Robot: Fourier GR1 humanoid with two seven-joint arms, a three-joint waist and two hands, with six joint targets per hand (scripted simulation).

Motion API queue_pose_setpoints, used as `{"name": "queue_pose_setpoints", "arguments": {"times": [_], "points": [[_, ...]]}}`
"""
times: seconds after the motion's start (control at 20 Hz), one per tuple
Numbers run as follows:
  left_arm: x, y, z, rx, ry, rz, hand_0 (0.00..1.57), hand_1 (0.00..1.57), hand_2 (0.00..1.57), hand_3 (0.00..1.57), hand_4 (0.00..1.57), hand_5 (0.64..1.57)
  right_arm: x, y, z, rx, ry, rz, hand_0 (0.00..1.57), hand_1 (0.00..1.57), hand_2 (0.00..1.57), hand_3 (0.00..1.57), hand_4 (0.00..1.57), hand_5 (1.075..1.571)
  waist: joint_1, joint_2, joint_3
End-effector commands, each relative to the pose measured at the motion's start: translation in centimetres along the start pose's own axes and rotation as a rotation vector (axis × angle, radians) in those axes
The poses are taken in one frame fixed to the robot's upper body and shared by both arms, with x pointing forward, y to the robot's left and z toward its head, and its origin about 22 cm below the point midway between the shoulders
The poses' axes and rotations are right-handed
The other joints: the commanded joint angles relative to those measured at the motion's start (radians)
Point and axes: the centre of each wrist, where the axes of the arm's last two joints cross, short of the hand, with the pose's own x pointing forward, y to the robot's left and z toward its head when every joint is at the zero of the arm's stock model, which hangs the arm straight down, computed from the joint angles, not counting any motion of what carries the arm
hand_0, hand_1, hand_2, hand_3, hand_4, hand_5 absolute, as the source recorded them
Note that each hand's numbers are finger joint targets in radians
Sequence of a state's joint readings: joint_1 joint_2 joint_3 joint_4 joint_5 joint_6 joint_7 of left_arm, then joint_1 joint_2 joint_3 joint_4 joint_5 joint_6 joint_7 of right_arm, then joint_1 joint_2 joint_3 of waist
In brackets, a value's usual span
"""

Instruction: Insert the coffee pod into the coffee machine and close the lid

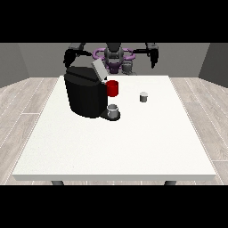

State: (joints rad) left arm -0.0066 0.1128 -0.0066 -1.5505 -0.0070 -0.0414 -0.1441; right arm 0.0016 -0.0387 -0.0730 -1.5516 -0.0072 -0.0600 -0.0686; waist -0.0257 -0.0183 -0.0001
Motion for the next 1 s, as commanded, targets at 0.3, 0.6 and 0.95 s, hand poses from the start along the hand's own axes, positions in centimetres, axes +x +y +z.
{"name": "queue_pose_setpoints", "arguments": {"times": [0.3, 0.6, 0.95], "points": [[2.2, 5.0, -4.7, -0.025, 0.085, -0.202, 0.00, 0.00, 0.00, 0.00, 0.00, 1.571, 1.3, 0.9, -0.9, -0.005, -0.045, -0.016, 0.00, 0.00, 0.00, 0.00, 0.17, 1.571, -0.054, 0.044, 0.0001], [1.4, 6.8, -7.7, 0.003, 0.145, -0.215, 0.00, 0.00, 0.00, 0.00, 0.00, 1.571, 2.1, 2.9, -0.9, 0.051, -0.111, -0.041, 0.00, 0.00, 0.00, 0.00, 0.12, 1.571, -0.126, 0.119, -0.0001], [0.7, 8.2, -9.7, 0.021, 0.208, -0.277, 0.00, 0.00, 0.00, 0.00, 0.00, 1.571, 3.4, 3.3, -3.0, 0.061, -0.132, -0.047, 0.00, 0.00, 0.00, 0.00, 0.33, 1.571, -0.118, 0.192, -0.0001]]}}
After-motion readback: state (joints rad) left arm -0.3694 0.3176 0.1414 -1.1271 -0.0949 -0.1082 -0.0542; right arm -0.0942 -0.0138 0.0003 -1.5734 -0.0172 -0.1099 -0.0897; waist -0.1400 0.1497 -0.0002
